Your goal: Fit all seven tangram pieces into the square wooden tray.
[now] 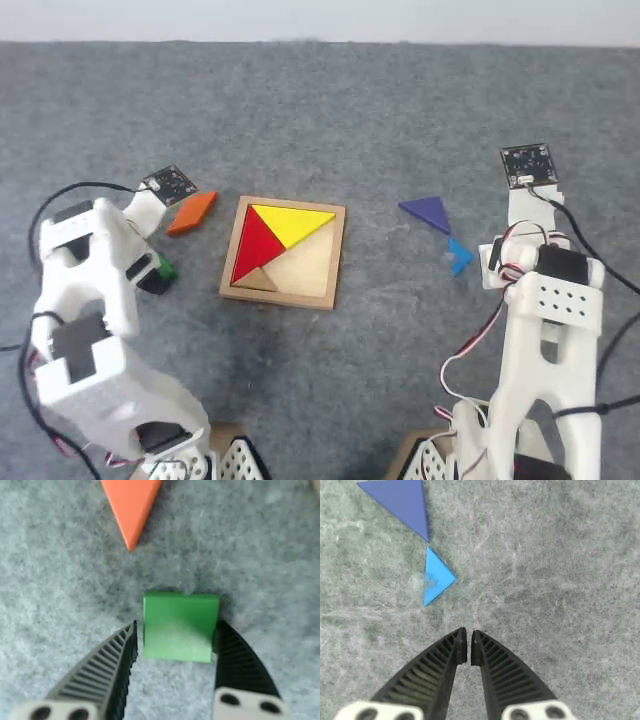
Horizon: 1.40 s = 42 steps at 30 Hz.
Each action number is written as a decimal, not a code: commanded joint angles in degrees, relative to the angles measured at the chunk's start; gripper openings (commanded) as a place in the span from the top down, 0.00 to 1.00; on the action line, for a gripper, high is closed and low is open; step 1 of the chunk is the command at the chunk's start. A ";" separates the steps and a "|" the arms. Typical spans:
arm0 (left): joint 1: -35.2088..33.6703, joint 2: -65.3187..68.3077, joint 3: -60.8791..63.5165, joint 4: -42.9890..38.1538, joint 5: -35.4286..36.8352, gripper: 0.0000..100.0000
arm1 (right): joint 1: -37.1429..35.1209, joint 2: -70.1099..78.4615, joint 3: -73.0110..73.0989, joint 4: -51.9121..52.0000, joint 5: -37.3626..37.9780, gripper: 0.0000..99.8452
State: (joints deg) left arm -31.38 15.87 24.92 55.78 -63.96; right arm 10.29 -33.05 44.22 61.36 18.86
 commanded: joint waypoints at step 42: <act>-0.26 -13.27 3.21 15.65 -9.58 0.92 | 0.57 -0.04 -0.62 -1.10 0.09 0.97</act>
State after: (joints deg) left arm -31.38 7.87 28.35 68.26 -73.10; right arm 10.29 -33.05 44.22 61.36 18.95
